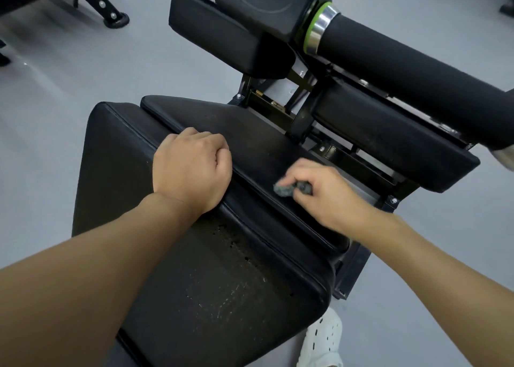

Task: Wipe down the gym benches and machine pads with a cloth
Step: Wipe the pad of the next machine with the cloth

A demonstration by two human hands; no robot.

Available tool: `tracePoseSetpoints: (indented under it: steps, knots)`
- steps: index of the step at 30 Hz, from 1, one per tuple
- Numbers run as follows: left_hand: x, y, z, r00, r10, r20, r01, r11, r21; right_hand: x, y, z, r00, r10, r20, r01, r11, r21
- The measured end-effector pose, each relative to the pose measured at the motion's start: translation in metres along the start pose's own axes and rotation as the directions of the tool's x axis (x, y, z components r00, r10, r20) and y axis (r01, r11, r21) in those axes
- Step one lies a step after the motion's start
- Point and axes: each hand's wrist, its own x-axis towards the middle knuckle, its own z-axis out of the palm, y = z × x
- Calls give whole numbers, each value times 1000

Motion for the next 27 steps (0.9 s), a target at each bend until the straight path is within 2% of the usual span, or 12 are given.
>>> tracePoseSetpoints:
  steps: [3,6,8,10,13,19,24,27]
  knots:
    - [3,15,-3,991,-54,124,39,992,117,13,2,6,997,82,-12,-82,996,-25]
    - [-7,38,2,952,-84,294,15,973,232,-24,2,-11,998,45,53,-43,998,-53]
    - [-10,42,7,934,-100,344,16,971,241,-39,3,-16,998,31,47,-30,999,-29]
    - [-9,41,7,930,-116,350,37,974,223,-21,10,-8,999,33,13,-33,999,-36]
    - [-6,41,7,933,-111,341,37,976,217,11,16,3,987,160,-2,-160,987,-26]
    - [-5,41,8,940,-100,325,33,978,205,-40,18,-20,997,59,58,-61,997,45]
    - [-6,43,7,940,-99,328,36,981,192,12,41,-4,991,135,-5,-135,989,-63]
    - [-6,41,6,942,-102,320,45,983,180,-12,37,-15,984,170,62,-173,983,56]
